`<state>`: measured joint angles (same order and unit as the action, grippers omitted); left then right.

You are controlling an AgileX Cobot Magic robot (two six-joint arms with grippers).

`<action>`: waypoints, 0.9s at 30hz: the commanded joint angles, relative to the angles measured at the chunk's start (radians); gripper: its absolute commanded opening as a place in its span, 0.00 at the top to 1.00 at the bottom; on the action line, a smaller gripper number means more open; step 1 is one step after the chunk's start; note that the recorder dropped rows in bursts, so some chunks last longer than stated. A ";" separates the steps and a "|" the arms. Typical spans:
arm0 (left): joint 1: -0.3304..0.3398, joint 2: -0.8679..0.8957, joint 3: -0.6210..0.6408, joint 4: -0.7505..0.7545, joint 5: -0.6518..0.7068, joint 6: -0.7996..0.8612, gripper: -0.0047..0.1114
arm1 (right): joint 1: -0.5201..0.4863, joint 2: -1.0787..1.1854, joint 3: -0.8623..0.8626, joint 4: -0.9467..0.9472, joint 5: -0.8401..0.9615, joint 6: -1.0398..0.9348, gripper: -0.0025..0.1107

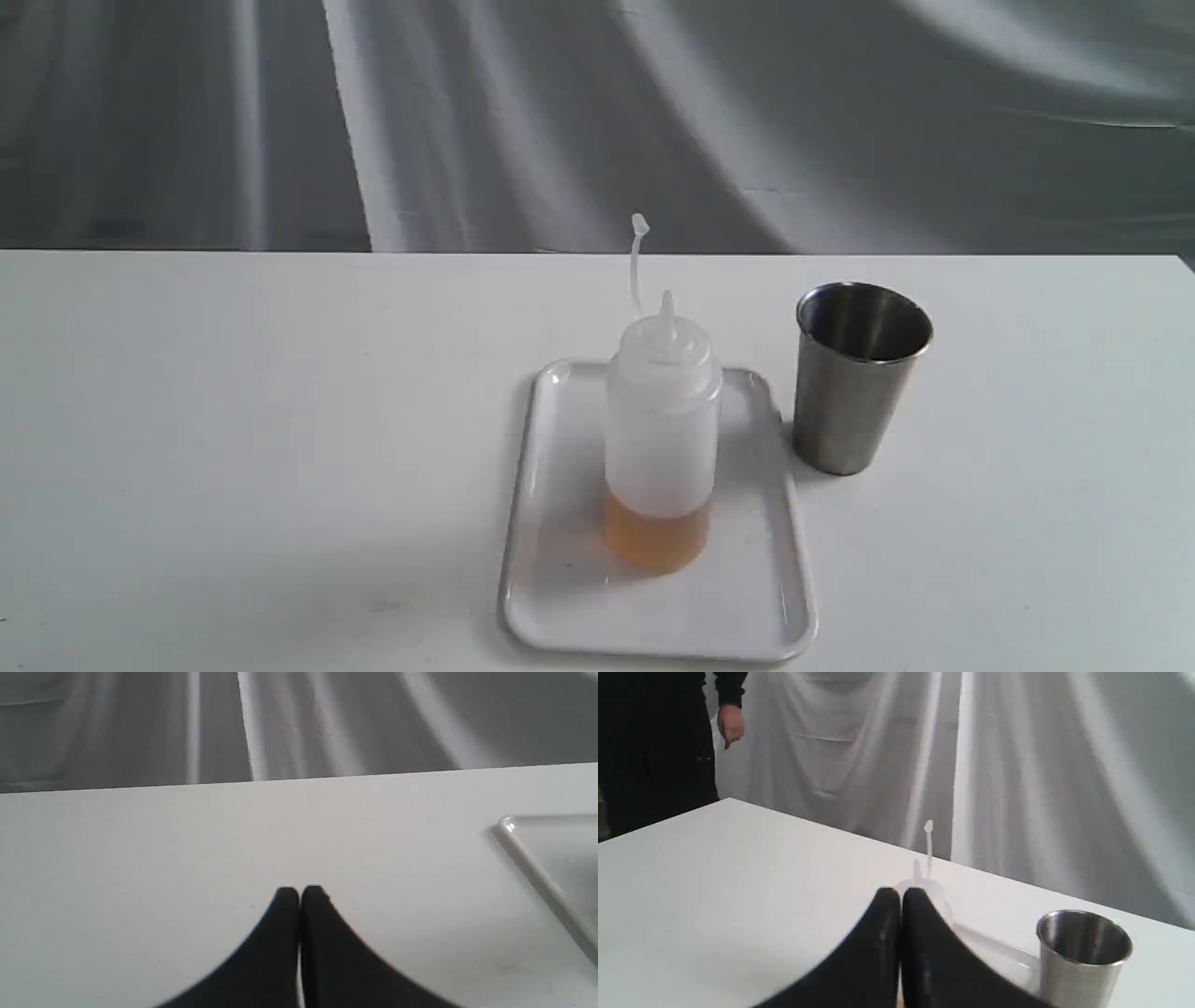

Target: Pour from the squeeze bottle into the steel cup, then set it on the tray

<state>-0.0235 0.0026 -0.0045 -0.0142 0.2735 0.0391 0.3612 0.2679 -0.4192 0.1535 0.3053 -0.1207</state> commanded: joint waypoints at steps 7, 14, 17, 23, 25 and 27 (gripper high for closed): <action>0.002 -0.003 0.004 -0.001 -0.008 -0.003 0.96 | -0.212 -0.137 0.180 0.067 -0.042 0.002 0.98; 0.002 -0.003 0.004 -0.001 -0.008 -0.003 0.96 | -0.282 -0.219 0.279 0.063 -0.120 -0.002 0.98; 0.002 -0.003 0.004 -0.001 -0.008 -0.003 0.96 | -0.282 -0.220 0.337 0.035 -0.208 -0.005 0.98; 0.002 -0.003 0.004 -0.001 -0.008 -0.005 0.96 | -0.282 -0.226 0.419 0.026 -0.287 -0.005 0.98; 0.002 -0.003 0.004 -0.001 -0.008 -0.005 0.96 | -0.282 -0.232 0.419 -0.006 -0.239 -0.005 0.98; 0.002 -0.003 0.004 -0.001 -0.008 -0.005 0.96 | -0.282 -0.245 0.419 -0.060 -0.225 -0.005 0.98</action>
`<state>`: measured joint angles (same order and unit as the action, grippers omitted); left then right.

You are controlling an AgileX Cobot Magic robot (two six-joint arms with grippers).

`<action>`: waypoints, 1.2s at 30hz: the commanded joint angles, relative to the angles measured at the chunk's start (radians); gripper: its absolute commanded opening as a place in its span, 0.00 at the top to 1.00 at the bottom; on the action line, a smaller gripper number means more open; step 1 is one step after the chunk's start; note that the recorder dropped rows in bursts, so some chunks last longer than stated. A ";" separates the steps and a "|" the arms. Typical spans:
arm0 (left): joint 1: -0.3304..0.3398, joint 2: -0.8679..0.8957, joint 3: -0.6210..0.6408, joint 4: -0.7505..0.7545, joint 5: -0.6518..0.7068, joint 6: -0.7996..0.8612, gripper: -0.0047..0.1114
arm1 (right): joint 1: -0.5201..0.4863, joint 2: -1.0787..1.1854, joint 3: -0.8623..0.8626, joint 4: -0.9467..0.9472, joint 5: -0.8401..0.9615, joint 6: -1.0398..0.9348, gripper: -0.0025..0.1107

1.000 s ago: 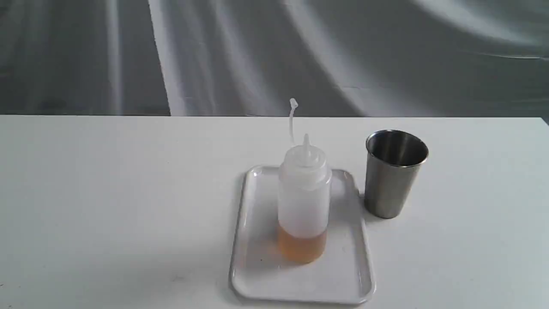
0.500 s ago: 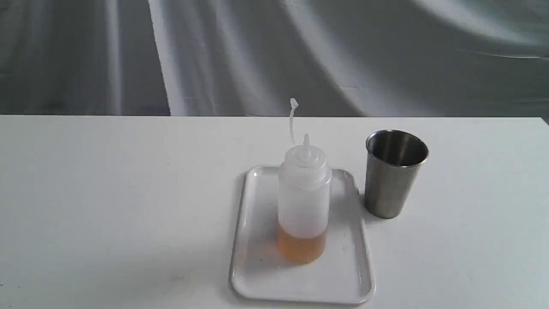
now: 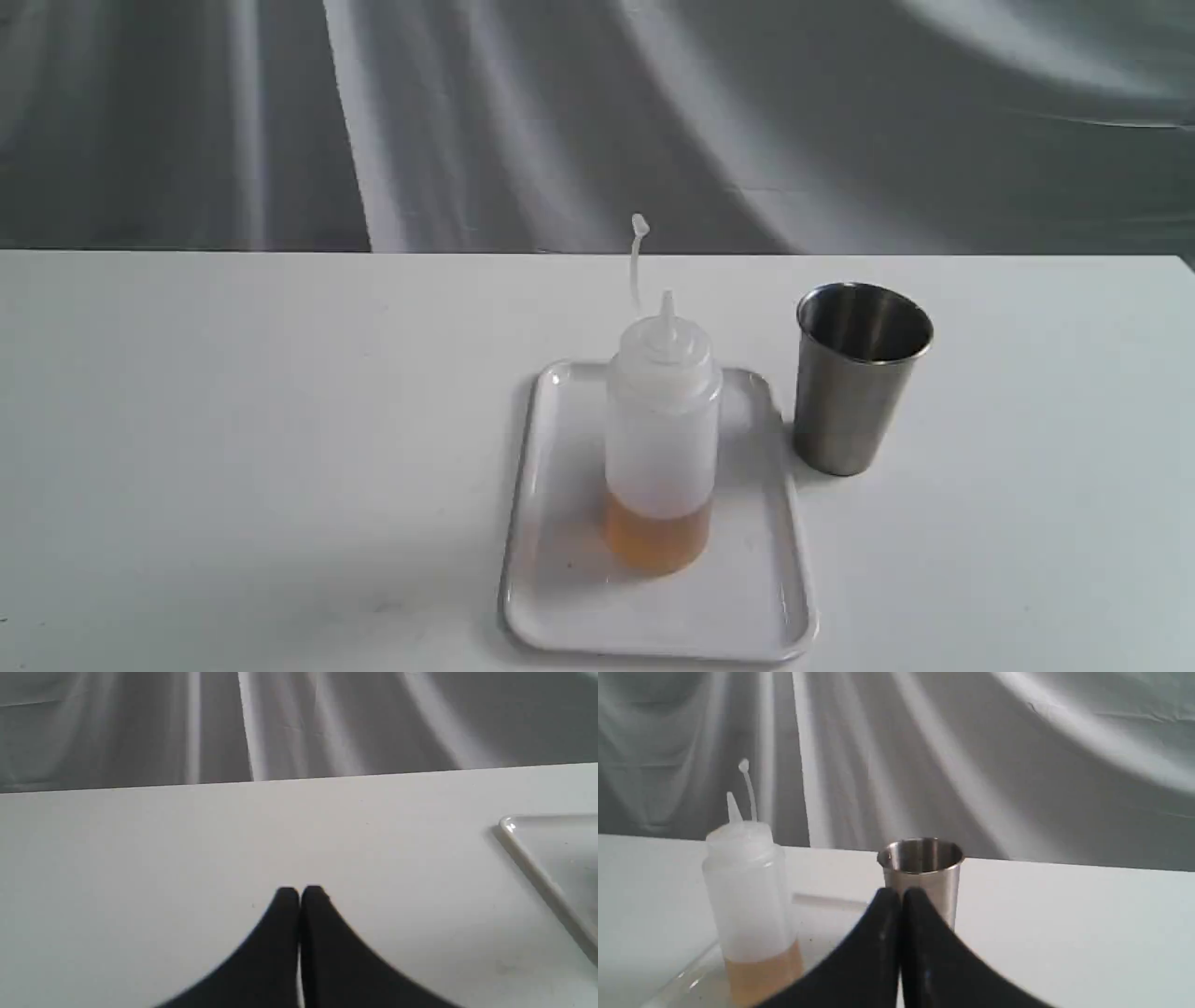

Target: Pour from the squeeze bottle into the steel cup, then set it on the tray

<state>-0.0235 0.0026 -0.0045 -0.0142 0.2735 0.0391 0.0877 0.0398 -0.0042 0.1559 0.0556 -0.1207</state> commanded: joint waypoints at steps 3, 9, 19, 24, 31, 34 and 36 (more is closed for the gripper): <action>0.002 -0.003 0.004 -0.001 -0.008 -0.005 0.96 | -0.008 -0.040 0.004 -0.079 0.032 -0.005 0.98; 0.002 -0.003 0.004 -0.001 -0.008 -0.003 0.96 | -0.008 -0.040 0.004 -0.079 0.164 -0.005 0.98; 0.002 -0.003 0.004 -0.001 -0.008 -0.005 0.96 | -0.008 -0.040 0.004 -0.079 0.284 -0.005 0.98; 0.002 -0.003 0.004 -0.001 -0.008 -0.005 0.96 | -0.008 -0.040 0.004 -0.074 0.284 -0.002 0.98; 0.002 -0.003 0.004 -0.001 -0.008 -0.002 0.96 | -0.008 -0.040 0.004 -0.074 0.284 -0.002 0.98; 0.002 -0.003 0.004 -0.001 -0.008 -0.002 0.96 | -0.008 -0.040 0.004 -0.074 0.284 -0.002 0.98; 0.002 -0.003 0.004 -0.001 -0.008 -0.002 0.96 | -0.008 -0.040 0.004 -0.073 0.284 -0.005 0.98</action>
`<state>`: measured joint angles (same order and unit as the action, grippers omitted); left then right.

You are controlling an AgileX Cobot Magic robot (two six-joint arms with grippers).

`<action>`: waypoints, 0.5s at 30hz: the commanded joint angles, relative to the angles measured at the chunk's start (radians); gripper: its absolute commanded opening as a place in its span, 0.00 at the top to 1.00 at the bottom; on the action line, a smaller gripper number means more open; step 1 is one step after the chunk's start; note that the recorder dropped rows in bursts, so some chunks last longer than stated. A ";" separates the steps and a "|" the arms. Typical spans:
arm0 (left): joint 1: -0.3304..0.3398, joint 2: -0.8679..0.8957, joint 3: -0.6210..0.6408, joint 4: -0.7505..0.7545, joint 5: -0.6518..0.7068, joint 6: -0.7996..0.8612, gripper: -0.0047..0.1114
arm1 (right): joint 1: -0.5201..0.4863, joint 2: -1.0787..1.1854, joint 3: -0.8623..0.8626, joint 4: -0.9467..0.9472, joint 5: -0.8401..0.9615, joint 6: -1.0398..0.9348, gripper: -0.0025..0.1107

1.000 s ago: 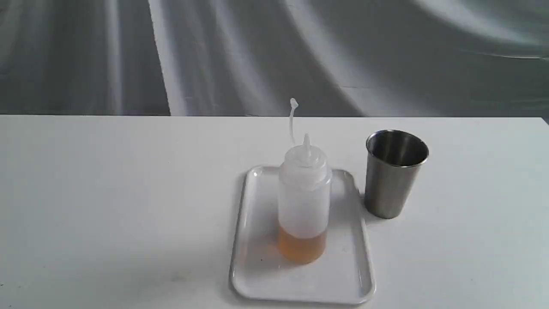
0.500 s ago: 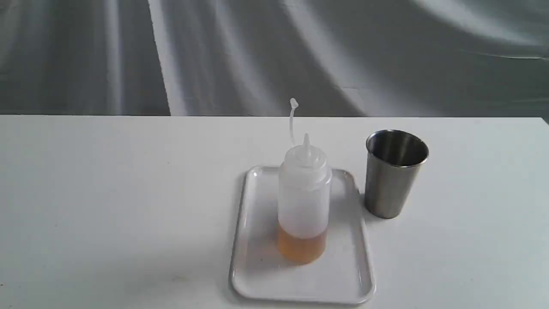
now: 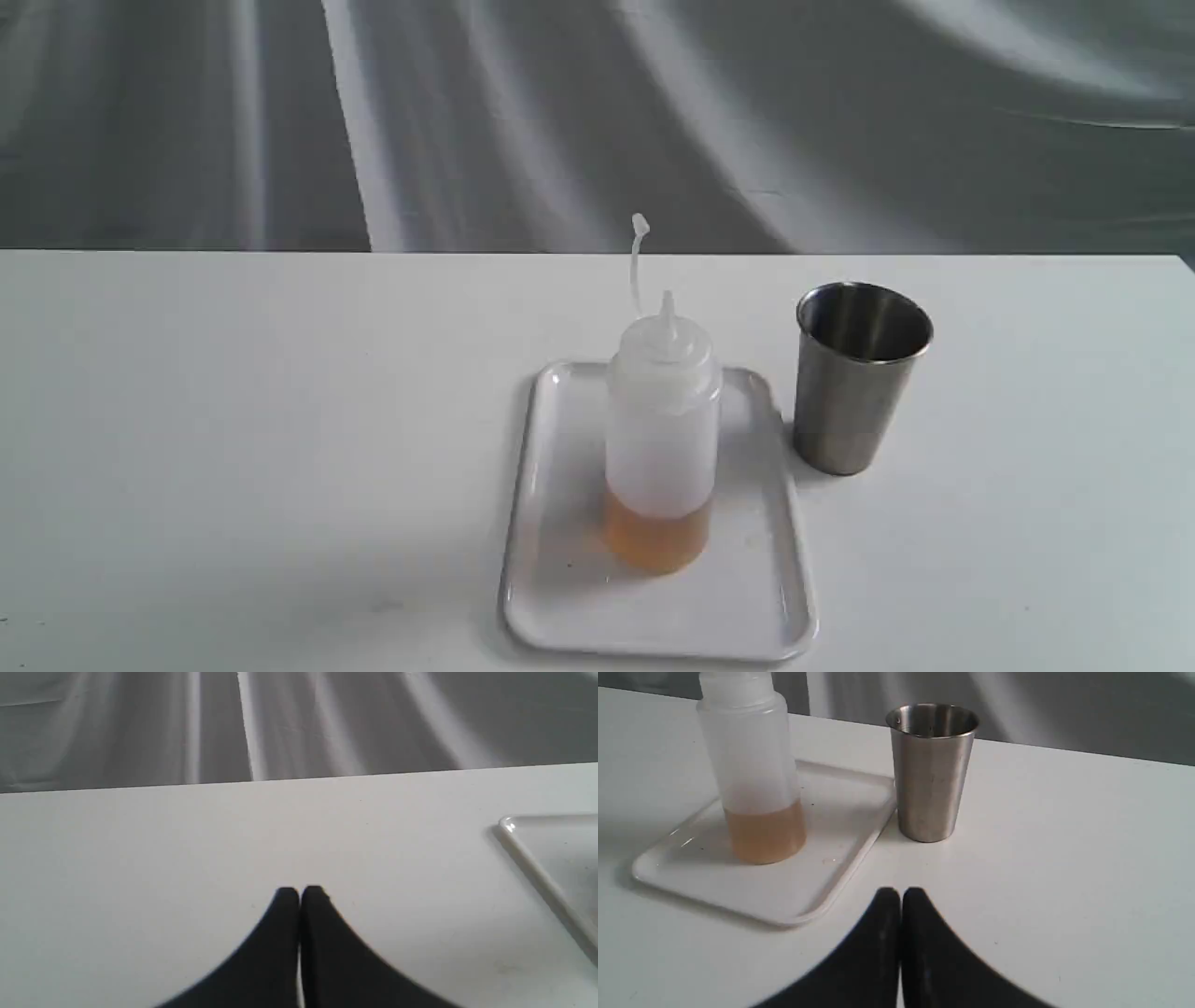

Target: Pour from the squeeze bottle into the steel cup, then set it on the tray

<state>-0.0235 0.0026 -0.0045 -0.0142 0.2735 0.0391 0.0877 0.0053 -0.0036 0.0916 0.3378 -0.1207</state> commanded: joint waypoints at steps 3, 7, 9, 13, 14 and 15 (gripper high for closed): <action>0.002 -0.003 0.004 -0.001 -0.008 -0.002 0.96 | -0.008 -0.005 0.004 -0.008 0.001 -0.005 0.98; 0.002 -0.003 0.004 -0.001 -0.008 -0.005 0.96 | -0.008 -0.005 0.004 -0.008 0.001 -0.005 0.98; 0.002 -0.003 0.004 -0.001 -0.008 -0.005 0.96 | -0.008 -0.005 0.004 -0.002 0.001 -0.005 0.98; 0.002 -0.003 0.004 -0.001 -0.008 -0.005 0.96 | -0.008 -0.005 0.004 -0.002 0.001 -0.005 0.98; 0.002 -0.003 0.004 -0.001 -0.008 -0.005 0.96 | -0.008 -0.005 0.004 -0.002 0.001 -0.005 0.98; 0.002 -0.003 0.004 -0.001 -0.008 -0.005 0.96 | -0.008 -0.005 0.004 -0.002 0.001 -0.005 0.98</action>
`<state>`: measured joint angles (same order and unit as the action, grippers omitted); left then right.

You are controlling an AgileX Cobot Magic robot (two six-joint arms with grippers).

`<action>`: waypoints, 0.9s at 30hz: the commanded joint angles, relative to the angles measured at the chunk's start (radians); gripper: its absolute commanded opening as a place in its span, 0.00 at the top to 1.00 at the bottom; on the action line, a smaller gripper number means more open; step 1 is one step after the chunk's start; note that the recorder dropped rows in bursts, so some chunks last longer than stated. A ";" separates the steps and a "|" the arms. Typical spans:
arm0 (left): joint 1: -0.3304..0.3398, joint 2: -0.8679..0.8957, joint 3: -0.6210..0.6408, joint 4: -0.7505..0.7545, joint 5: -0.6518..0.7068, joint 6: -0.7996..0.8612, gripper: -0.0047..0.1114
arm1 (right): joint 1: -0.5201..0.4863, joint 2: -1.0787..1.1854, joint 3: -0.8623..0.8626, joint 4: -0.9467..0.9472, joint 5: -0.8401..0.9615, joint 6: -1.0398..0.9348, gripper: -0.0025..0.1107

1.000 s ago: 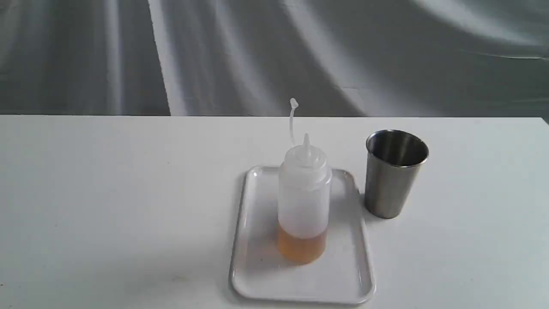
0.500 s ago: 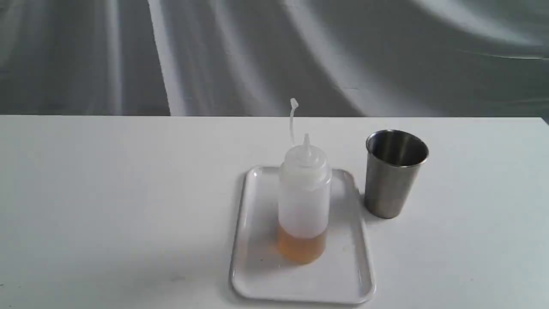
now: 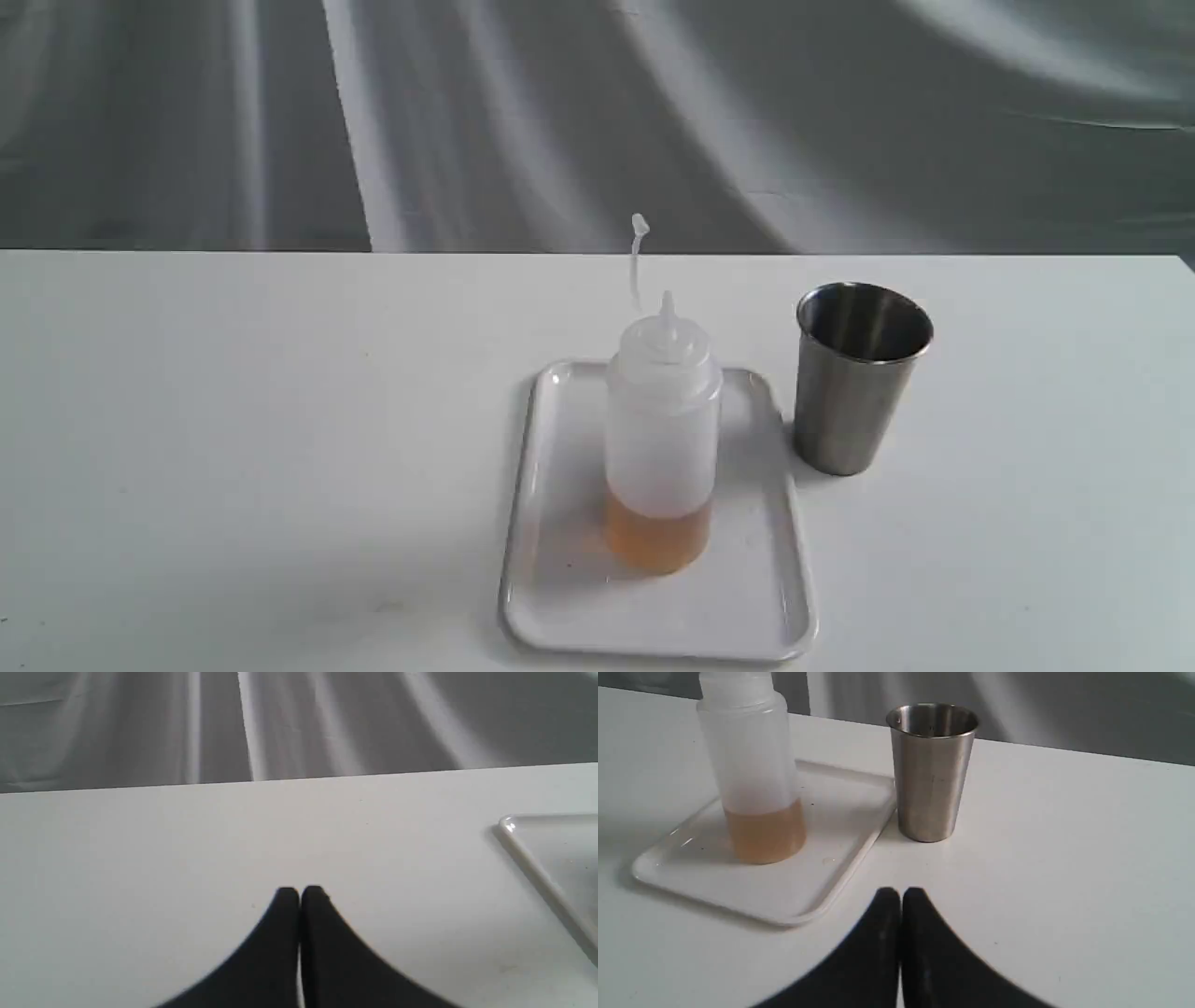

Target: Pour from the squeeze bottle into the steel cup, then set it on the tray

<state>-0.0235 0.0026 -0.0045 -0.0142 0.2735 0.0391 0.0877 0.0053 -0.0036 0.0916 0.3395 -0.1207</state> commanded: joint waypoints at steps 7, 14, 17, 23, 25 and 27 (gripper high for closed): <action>0.002 -0.003 0.004 -0.001 -0.008 -0.002 0.96 | -0.008 -0.005 0.004 -0.002 0.000 -0.002 0.98; 0.002 -0.003 0.004 0.034 -0.014 -0.002 0.96 | -0.008 -0.005 0.004 -0.002 0.000 -0.002 0.98; 0.002 -0.003 0.004 0.047 0.001 -0.005 0.96 | -0.008 -0.005 0.004 -0.002 0.000 -0.002 0.98; 0.002 -0.003 0.004 0.047 0.013 -0.013 0.96 | -0.008 -0.005 0.004 -0.002 0.000 -0.005 0.98; 0.002 -0.003 0.004 0.047 0.013 -0.010 0.96 | -0.008 -0.005 0.004 -0.002 0.000 -0.005 0.98; 0.002 -0.003 0.004 0.047 0.013 -0.010 0.96 | -0.008 -0.005 0.004 -0.002 0.000 -0.005 0.98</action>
<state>-0.0235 0.0026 -0.0045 0.0293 0.2922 0.0372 0.0877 0.0053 -0.0036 0.0916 0.3395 -0.1207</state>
